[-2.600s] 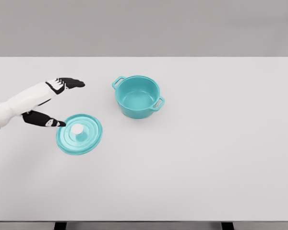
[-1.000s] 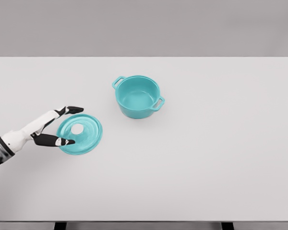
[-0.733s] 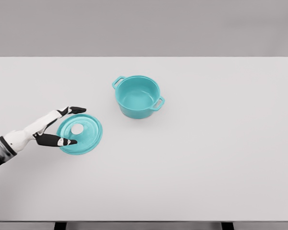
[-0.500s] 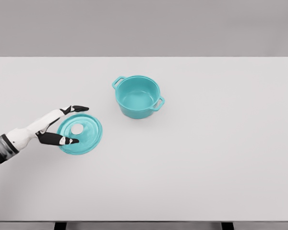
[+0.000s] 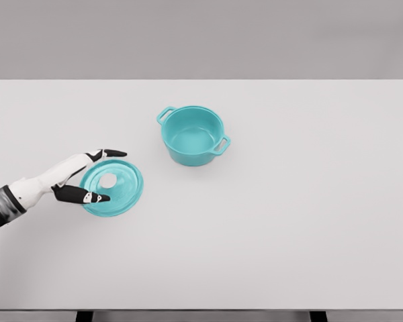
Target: Cover the pot with left arm
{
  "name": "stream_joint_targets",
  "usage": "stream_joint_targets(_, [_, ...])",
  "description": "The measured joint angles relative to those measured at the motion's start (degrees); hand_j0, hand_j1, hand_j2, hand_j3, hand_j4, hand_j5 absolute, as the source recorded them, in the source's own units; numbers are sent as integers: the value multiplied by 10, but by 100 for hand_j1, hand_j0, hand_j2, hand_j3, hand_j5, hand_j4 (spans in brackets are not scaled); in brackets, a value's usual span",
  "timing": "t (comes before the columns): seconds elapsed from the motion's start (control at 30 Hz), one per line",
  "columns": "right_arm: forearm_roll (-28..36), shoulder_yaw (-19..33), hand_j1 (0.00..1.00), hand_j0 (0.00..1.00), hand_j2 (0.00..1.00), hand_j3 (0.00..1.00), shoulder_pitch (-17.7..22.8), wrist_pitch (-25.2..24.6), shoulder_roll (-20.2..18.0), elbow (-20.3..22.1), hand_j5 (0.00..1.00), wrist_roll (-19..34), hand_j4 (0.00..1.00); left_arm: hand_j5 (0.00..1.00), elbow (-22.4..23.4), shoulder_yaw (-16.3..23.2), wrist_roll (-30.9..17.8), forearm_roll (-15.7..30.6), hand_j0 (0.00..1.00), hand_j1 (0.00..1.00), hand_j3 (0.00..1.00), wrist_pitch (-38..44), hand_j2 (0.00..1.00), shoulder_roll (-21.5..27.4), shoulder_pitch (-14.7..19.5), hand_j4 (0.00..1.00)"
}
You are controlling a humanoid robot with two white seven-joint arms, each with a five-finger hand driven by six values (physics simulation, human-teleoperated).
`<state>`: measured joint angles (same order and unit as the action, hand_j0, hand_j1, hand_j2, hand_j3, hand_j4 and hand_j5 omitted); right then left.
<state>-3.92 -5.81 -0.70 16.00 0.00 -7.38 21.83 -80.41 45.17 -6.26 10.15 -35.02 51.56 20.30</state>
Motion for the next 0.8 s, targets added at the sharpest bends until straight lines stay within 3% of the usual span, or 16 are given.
stream_joint_targets(0.07, [0,0,100,100,100,100,0,0,0,0,100,0,100,79,1,0,0,-3,79,79,79,0,79,0,1,79])
stream_joint_targets(0.8, [0,0,100,100,100,100,0,0,0,0,100,0,100,80,20,1,2,-6,80,80,80,0,80,-6,-1,80])
